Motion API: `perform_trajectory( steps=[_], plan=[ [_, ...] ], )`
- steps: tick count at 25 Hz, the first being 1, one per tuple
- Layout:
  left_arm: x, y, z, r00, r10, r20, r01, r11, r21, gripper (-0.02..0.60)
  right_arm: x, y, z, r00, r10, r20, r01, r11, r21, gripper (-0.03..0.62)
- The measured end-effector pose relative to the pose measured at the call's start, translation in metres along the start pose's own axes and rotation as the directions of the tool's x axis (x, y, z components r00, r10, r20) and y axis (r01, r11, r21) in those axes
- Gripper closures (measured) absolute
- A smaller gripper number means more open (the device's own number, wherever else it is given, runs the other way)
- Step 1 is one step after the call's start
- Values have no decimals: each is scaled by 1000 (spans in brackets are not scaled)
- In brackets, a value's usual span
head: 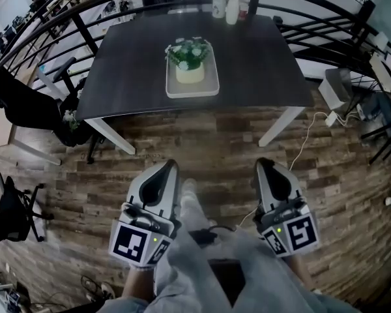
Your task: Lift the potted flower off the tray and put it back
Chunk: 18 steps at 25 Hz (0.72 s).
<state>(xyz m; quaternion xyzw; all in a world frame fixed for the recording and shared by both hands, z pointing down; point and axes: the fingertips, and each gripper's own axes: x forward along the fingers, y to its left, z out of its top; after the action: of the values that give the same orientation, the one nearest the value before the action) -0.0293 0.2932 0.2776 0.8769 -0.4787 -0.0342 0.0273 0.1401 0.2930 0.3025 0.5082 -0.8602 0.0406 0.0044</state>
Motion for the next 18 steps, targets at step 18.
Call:
perform_trajectory(
  steps=[18],
  plan=[
    [103,78,-2,993,-96,-62,95,995,-15,582,110,-36,14,998,-63,-15,63,998,4,591]
  ],
)
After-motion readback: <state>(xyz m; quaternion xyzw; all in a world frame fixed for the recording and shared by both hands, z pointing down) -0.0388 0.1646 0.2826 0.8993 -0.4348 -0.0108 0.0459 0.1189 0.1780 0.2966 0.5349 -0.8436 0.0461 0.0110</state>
